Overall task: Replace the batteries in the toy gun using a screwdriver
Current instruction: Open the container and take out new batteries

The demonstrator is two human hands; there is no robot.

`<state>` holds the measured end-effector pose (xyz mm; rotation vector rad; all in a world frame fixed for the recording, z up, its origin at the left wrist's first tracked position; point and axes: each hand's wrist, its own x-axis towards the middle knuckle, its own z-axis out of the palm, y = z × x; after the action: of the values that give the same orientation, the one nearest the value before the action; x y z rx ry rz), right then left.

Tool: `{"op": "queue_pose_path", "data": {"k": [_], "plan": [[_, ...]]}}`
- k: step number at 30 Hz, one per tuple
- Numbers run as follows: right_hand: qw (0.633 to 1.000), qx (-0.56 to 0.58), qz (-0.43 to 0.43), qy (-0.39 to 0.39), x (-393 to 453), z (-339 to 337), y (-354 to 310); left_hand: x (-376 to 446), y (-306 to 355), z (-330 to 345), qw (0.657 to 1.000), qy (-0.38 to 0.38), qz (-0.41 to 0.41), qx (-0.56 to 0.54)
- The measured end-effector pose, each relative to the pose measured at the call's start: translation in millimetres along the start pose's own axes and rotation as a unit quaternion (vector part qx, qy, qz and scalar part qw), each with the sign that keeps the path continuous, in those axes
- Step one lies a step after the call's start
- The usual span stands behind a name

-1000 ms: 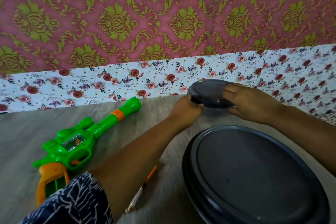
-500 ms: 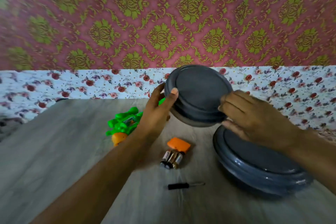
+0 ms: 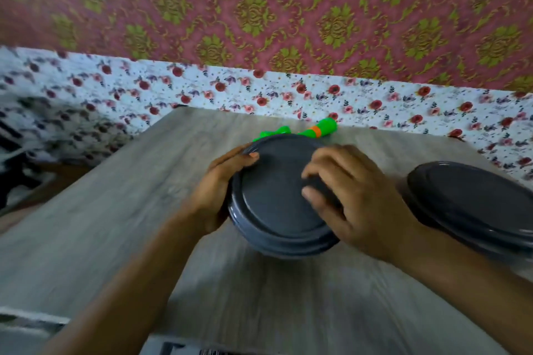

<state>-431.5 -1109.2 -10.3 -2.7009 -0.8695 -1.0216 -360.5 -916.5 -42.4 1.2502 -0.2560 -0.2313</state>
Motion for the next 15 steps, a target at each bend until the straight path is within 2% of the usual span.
{"op": "queue_pose_path", "data": {"k": [2, 4, 7, 9, 11, 13, 15], "plan": [[0.997, -0.013, 0.069, 0.008, 16.2, 13.5, 1.5, -7.6, -2.3, -15.0, 1.0, -0.009, -0.002, 0.001], [0.992, -0.025, 0.121, -0.021, 30.7, 28.7, 5.2, -12.3, -3.9, -23.1, 1.0, -0.018, 0.007, 0.006], [0.974, 0.092, 0.19, -0.087, 52.9, 48.1, 1.3, -14.7, -3.5, -28.9, 1.0, -0.006, 0.027, 0.005], [0.966, 0.128, 0.192, -0.113, 66.1, 55.8, -1.9, -14.1, -1.6, -30.2, 0.999, 0.026, 0.045, 0.016], [0.963, 0.163, 0.19, -0.1, 77.6, 60.8, -4.1, -12.2, 1.0, -35.5, 0.995, 0.083, 0.057, 0.018], [0.954, 0.207, 0.199, -0.085, 85.0, 63.9, -7.1, -10.1, 3.7, -44.1, 0.99, 0.135, 0.045, 0.0], [0.948, 0.228, 0.206, -0.085, 88.0, 67.3, -11.2, -10.3, 6.3, -49.8, 0.989, 0.148, 0.019, -0.012]]}}
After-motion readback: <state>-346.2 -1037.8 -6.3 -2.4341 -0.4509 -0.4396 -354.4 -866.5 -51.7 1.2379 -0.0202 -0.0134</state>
